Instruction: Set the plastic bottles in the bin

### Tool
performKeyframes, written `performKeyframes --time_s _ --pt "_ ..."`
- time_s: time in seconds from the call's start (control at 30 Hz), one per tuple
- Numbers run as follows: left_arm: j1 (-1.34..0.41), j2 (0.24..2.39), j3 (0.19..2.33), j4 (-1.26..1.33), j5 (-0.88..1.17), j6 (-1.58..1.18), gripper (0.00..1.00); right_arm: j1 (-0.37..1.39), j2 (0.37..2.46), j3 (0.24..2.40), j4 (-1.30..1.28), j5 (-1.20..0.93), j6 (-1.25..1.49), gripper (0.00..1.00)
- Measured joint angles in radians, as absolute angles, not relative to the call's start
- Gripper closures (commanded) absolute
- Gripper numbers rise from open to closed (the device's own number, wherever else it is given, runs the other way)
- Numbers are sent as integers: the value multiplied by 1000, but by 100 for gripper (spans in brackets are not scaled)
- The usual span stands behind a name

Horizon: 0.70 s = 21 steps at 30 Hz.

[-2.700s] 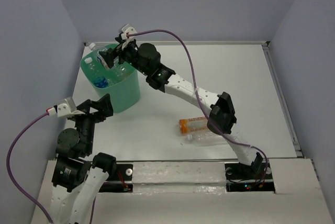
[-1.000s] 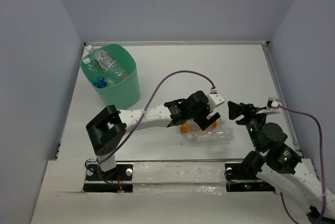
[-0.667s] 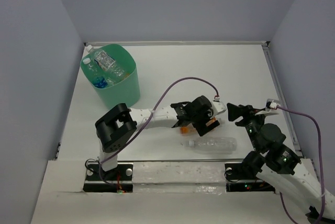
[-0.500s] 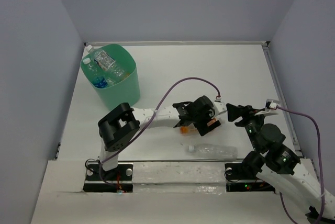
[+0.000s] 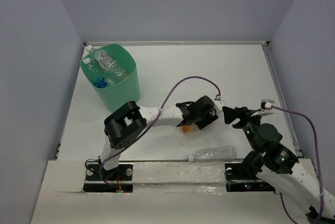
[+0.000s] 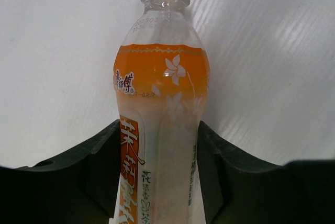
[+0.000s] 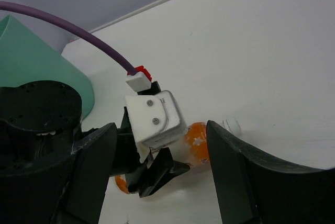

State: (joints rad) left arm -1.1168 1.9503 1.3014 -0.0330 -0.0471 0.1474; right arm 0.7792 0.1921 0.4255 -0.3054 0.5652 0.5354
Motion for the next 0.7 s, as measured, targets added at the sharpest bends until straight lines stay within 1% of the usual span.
performKeyframes --time_s 0.07,0.13,0.27,0.3,0.5,0.6,0.7 --pt "-1101 1927 1274 -8 -55 136 50 779 186 426 -306 561 531 26" --pt "-1076 1874 1232 10 -59 121 50 779 185 426 -306 555 527 25" --pt "-995 1687 1151 44 -73 75 51 779 192 429 -305 542 517 25" --pt "-963 1606 1137 63 -85 57 51 779 197 430 -301 540 515 25" --pt "-776 1248 1128 177 -170 -36 52 779 266 430 -238 495 487 25" --pt "-659 1124 1156 207 -233 -61 52 779 323 430 -207 461 479 25" --pt "-560 1078 1195 229 -288 -78 53 779 371 430 -173 416 468 25"
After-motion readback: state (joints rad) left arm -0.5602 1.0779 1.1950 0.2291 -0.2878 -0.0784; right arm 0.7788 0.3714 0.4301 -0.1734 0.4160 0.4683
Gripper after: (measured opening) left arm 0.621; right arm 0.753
